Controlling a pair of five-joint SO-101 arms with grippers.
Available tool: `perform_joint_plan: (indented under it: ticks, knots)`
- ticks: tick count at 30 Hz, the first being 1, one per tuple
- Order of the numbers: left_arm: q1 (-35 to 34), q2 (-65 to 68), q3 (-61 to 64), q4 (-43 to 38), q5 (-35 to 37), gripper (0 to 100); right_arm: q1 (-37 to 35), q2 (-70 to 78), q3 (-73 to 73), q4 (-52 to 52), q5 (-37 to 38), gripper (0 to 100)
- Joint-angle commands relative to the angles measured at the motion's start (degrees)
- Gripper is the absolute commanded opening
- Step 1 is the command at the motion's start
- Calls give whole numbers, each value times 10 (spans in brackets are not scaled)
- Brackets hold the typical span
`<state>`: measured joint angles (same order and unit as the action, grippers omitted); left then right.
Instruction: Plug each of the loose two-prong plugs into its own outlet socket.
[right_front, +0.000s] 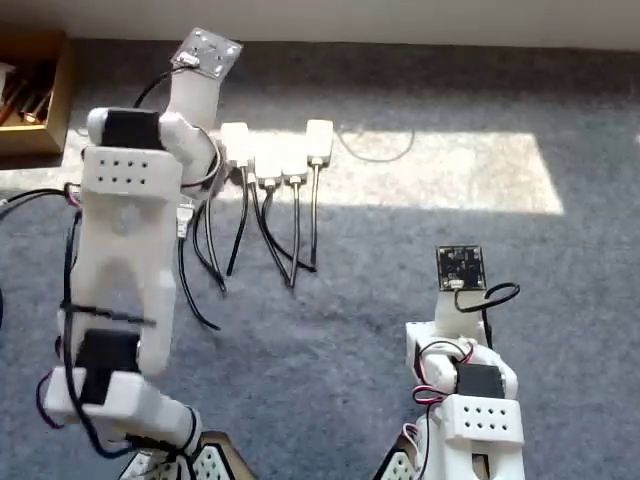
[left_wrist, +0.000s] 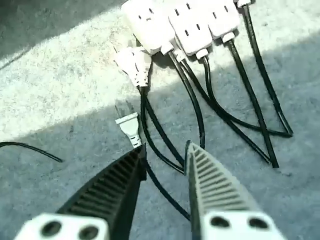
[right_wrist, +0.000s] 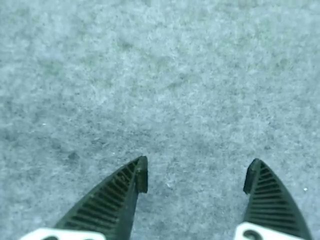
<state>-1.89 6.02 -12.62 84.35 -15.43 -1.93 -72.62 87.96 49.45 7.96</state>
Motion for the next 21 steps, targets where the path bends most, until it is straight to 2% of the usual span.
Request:
perform_joint_plan:
  ticks: [1, 4, 10, 13, 16, 19, 21]
  knots:
    - [34, 120, -36, -26, 14, 152, -4, -7, -1, -9, 6, 301]
    - [59, 191, -73, -25, 45, 121, -4, -7, -1, -9, 6, 301]
    - [73, 258, -95, -30, 48, 116, -4, -7, -1, -9, 6, 301]
    - [66, 276, -95, -31, 47, 108, -4, -7, -1, -9, 6, 301]
    - [62, 281, -109, -28, 43, 0, -4, -7, -1, -9, 6, 301]
    - [62, 279, -133, -21, 24, 2, -4, -7, -1, -9, 6, 301]
    - [63, 279, -170, 15, 21, 4, -4, -7, -1, -9, 6, 301]
